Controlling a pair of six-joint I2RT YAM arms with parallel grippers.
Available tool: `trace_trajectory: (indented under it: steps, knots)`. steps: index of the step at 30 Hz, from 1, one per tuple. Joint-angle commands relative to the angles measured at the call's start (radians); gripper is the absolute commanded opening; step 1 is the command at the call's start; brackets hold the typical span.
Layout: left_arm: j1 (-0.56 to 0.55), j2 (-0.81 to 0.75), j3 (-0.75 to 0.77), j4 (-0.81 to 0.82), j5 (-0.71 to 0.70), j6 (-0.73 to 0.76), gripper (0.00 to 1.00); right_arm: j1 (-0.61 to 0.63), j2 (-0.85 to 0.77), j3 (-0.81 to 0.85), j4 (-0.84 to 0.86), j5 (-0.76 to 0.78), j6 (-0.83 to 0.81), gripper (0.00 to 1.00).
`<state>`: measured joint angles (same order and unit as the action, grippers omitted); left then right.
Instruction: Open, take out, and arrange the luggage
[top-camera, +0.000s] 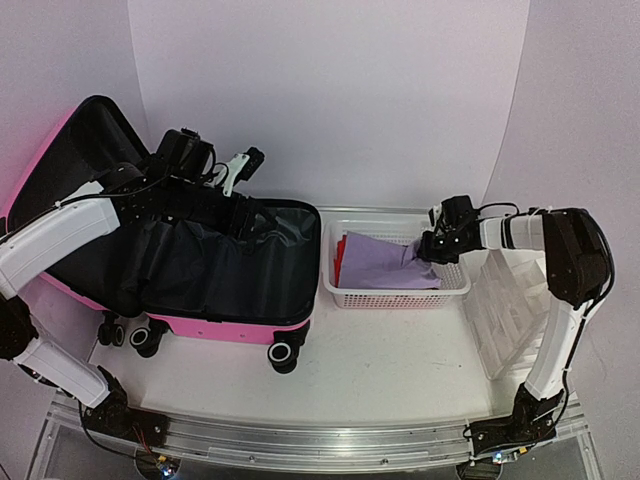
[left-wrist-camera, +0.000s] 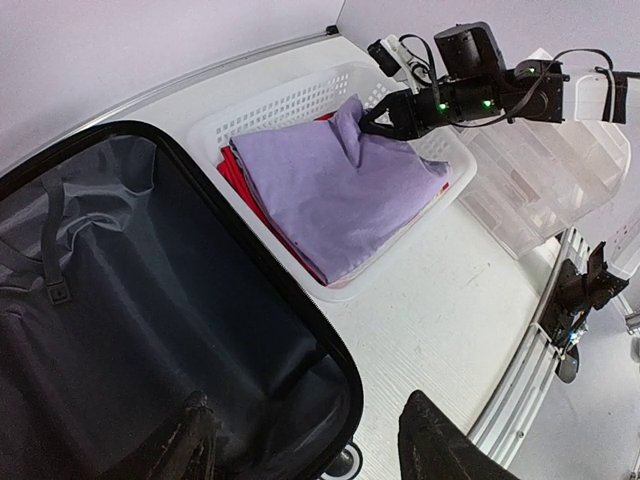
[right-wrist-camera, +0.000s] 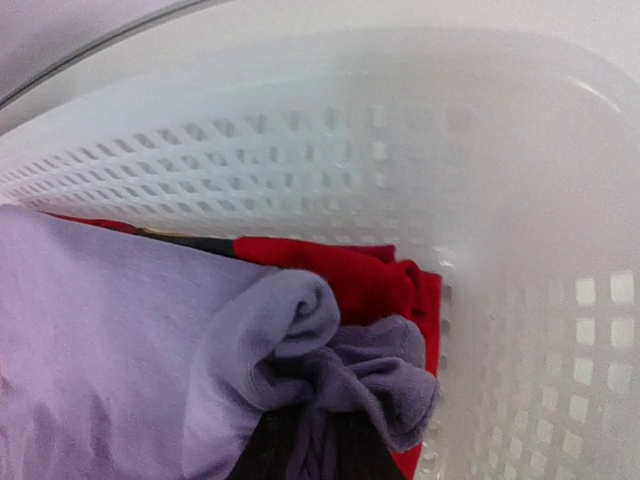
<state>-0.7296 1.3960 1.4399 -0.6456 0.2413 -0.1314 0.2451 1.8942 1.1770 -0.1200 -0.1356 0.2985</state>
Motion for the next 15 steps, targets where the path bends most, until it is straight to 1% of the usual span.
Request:
trace_trajectory:
  steps: [1, 2, 4, 5, 6, 8, 11, 12, 13, 15]
  knots:
    - [0.005, -0.029, 0.036, 0.023, 0.008, -0.003, 0.63, 0.021, -0.033, 0.149, -0.296, 0.209, 0.022, 0.24]
    - [0.005, -0.03, 0.035, 0.022, 0.006, -0.001, 0.63, 0.032, -0.042, 0.185, -0.378, 0.232, 0.027, 0.32]
    - [0.006, -0.029, 0.034, 0.02, -0.001, 0.002, 0.63, 0.08, -0.078, 0.22, -0.479, 0.306, 0.018, 0.5]
    - [0.006, -0.029, 0.035, 0.019, -0.005, 0.005, 0.63, 0.112, -0.095, 0.243, -0.527, 0.364, 0.012, 0.57]
    - [0.006, -0.027, 0.036, 0.018, -0.008, 0.007, 0.63, 0.14, -0.104, 0.273, -0.587, 0.416, 0.008, 0.61]
    - [0.006, -0.025, 0.04, 0.016, -0.011, 0.009, 0.63, 0.195, -0.106, 0.336, -0.678, 0.507, 0.011, 0.68]
    - [0.006, -0.017, 0.044, 0.016, -0.005, 0.012, 0.63, 0.27, -0.063, 0.411, -0.696, 0.526, 0.021, 0.74]
    - [0.006, -0.016, 0.045, 0.017, -0.003, 0.01, 0.63, 0.286, -0.029, 0.443, -0.697, 0.51, 0.029, 0.76]
    - [0.006, -0.017, 0.044, 0.016, 0.002, 0.009, 0.63, 0.293, 0.008, 0.477, -0.697, 0.45, 0.044, 0.77]
    - [0.005, -0.024, 0.041, 0.016, 0.008, 0.005, 0.63, 0.303, 0.083, 0.551, -0.676, 0.373, 0.095, 0.78]
